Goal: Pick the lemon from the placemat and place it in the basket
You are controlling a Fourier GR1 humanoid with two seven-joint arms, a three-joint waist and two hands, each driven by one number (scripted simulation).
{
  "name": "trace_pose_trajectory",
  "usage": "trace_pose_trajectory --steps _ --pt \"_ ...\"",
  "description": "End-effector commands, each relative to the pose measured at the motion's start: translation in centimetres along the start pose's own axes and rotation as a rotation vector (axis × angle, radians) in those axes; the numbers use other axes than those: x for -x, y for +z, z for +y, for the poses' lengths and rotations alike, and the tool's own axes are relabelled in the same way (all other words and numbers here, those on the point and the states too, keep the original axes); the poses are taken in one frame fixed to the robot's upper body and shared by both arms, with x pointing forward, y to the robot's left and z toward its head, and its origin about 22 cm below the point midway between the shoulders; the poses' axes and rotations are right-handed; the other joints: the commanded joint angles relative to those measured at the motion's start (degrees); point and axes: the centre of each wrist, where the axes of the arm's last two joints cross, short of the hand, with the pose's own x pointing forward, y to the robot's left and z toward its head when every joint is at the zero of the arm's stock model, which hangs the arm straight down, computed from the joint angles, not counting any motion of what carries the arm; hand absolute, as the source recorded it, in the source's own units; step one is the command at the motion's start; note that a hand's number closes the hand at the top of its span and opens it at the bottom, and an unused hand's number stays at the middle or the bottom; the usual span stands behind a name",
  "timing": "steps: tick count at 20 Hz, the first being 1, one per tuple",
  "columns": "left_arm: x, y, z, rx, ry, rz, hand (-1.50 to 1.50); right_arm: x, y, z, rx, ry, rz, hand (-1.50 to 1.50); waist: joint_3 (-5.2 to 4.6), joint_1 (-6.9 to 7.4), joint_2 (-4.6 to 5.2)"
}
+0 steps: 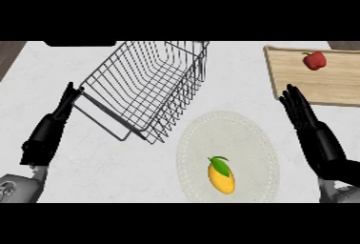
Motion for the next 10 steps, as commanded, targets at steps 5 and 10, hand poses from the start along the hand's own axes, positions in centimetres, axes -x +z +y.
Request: trace_pose_trajectory --steps 5,10 --pt "-3.5 -2.9 0.6 0.012 -0.029 -0.129 0.00 -3.1 -0.7 10.8 -0.720 -0.180 -0.073 1.50 -0.12 4.76 0.00" --pt "-3.6 -2.9 0.3 0.011 0.001 -0.081 0.00 -4.5 4.7 20.6 -0.849 -0.532 -0.003 1.50 -0.17 1.86 -0.80"
